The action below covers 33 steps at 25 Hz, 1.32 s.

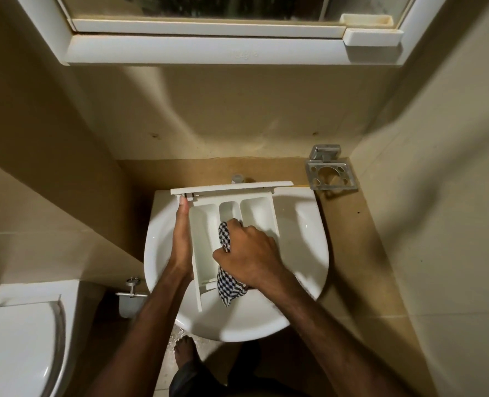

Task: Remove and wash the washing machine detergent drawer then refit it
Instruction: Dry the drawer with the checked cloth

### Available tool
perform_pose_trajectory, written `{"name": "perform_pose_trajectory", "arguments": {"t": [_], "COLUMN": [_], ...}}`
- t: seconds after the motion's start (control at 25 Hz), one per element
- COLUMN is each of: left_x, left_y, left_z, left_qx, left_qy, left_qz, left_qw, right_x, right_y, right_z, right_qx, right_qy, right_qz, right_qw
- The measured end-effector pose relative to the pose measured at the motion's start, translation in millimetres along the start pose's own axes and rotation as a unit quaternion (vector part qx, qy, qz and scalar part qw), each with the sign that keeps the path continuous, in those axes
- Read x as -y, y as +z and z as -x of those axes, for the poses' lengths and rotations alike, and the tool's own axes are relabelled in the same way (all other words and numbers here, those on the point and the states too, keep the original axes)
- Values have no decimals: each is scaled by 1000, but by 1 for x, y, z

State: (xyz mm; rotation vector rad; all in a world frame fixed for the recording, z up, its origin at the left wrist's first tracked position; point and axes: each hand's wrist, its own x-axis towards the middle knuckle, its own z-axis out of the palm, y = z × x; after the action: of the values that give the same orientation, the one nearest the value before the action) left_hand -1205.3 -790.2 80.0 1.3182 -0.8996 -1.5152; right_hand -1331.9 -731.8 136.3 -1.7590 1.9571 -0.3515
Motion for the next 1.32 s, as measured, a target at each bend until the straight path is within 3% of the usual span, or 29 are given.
{"name": "perform_pose_trajectory", "arguments": {"t": [0.12,0.2,0.32,0.44,0.56,0.64,0.72,0.88,1.0,1.16,1.32], "left_x": [-2,-6,-9,0,2,-1,-5,-5,-6,-2,-2], "left_y": [-4,-7,-8,-11,-15,-16,-16,-11,-7,-11,-13], "left_z": [-3,-6,-10,-10,-10,-10,-9,-8,-9,-10,-7], "left_qx": [-2,43,106,84,95,100,104,108,113,121,125], "left_qy": [0,-34,-79,-85,-76,-84,-85,-92,-91,-85,-108], "left_qz": [-1,31,103,126,130,129,136,132,111,88,69], "left_qw": [1000,998,986,985,984,983,981,981,983,985,984], "right_x": [-8,-11,-19,-41,-75,-99,-118,-125,-120,-128,-131], "right_y": [-3,-2,-7,-27,-49,-58,-60,-44,-28,-19,-8], "right_z": [4,17,35,45,49,51,50,43,36,32,30], "right_qx": [-5,-47,-129,-227,-335,-373,-337,-36,121,219,164], "right_qy": [-23,-22,6,60,138,182,202,158,98,97,116], "right_qz": [-67,-160,-287,-382,-404,-357,-316,-344,-313,-368,-380], "right_qw": [997,986,949,894,840,837,863,925,937,898,903]}}
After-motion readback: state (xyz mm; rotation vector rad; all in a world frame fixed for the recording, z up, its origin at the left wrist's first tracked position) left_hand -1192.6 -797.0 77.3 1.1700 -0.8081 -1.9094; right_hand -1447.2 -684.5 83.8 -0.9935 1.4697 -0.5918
